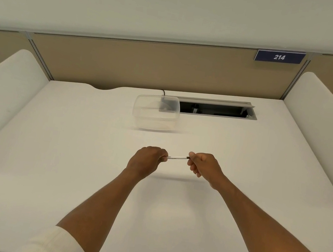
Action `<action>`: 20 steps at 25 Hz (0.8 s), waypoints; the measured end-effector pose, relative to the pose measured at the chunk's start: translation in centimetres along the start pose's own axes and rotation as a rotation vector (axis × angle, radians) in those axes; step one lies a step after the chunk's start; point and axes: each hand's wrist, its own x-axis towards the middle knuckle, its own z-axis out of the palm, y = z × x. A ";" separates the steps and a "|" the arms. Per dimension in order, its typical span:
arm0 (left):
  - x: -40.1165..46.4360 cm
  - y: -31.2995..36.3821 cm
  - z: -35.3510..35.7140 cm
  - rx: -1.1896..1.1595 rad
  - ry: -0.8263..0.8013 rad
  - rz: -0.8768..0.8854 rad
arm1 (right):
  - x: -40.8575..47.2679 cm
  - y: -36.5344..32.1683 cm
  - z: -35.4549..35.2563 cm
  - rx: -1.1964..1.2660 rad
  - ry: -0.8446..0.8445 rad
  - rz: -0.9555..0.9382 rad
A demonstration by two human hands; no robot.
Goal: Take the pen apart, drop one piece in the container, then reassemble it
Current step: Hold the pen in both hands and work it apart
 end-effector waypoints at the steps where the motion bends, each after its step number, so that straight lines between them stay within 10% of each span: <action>1: 0.0 0.0 0.0 0.003 -0.003 0.002 | 0.0 0.1 0.0 -0.008 -0.015 -0.004; 20: 0.4 -0.5 0.1 0.020 -0.009 -0.010 | 0.9 -0.7 0.3 0.017 -0.019 0.037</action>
